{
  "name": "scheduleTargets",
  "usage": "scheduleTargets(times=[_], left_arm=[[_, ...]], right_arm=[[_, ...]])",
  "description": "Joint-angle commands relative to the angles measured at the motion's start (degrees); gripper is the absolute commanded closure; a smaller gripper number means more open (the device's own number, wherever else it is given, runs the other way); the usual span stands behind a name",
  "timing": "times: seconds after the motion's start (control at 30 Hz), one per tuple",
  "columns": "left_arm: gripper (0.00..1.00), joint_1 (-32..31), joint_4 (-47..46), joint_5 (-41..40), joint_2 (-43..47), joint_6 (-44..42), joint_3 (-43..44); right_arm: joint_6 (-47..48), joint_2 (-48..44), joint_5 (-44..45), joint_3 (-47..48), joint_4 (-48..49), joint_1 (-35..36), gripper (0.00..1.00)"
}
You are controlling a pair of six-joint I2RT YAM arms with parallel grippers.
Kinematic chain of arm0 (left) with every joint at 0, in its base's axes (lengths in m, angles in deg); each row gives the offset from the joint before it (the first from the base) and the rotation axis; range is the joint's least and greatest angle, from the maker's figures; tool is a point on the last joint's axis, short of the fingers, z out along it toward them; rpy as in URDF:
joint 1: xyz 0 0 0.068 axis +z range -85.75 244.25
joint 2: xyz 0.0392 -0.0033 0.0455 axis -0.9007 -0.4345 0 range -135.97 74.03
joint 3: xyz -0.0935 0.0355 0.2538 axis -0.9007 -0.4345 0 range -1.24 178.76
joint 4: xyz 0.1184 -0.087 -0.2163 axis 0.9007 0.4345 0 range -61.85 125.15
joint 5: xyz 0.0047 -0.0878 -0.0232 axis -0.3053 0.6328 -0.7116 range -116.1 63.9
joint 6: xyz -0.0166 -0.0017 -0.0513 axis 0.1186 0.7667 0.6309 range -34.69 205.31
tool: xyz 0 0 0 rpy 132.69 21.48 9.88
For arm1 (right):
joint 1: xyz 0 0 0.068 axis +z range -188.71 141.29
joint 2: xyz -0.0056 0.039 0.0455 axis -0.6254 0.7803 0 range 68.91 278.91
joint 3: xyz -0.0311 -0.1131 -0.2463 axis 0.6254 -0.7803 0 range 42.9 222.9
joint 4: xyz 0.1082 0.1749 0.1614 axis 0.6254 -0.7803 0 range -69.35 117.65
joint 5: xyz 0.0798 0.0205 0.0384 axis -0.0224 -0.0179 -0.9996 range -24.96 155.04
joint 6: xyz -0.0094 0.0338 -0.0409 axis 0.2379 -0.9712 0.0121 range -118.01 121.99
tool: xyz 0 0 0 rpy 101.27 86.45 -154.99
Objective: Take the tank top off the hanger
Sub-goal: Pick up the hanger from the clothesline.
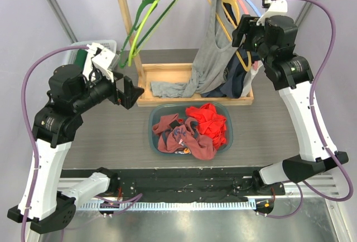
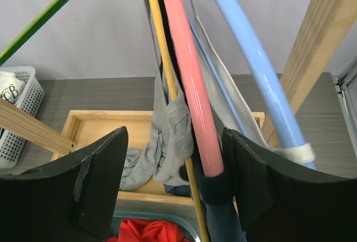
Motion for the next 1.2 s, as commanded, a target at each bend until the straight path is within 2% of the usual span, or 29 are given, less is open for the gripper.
scheduleTargets(times=[0.0,0.13,0.27,0.53,0.6,0.73,0.83,1.17], left_arm=[[0.0,0.28,-1.38,1.62,0.39,0.1,0.15],[0.0,0.19,-1.47,2.15,0.04,0.18,-0.03],[0.0,0.28,-1.47,2.5,-0.14,0.18,-0.12],[0.0,0.28,-1.55,2.77,-0.66,0.18,0.14],[0.0,0.28,-1.47,2.77,-0.66,0.18,0.15],[0.0,0.19,-1.47,2.59,-0.66,0.19,0.14],[0.0,0.28,-1.47,2.59,-0.4,0.18,0.14],[0.0,0.19,-1.55,2.51,0.04,-0.08,-0.29]], right_arm=[[-1.21,-3.79,-3.11,1.94,3.36,-0.31,0.24],[-0.85,-5.12,-4.16,3.44,3.18,-0.31,0.24],[-1.2,-7.57,-5.74,0.29,7.04,-0.31,0.24],[-2.34,-7.84,-20.93,0.63,9.42,-0.31,0.27],[-2.43,-6.62,-22.35,0.98,8.64,-0.4,0.27],[-2.78,-5.21,-21.22,0.28,7.14,-0.31,0.25],[-2.78,-4.68,-19.81,-0.25,6.44,-0.31,0.2],[-1.56,-4.24,-14.55,-0.78,4.42,-0.4,0.17]])
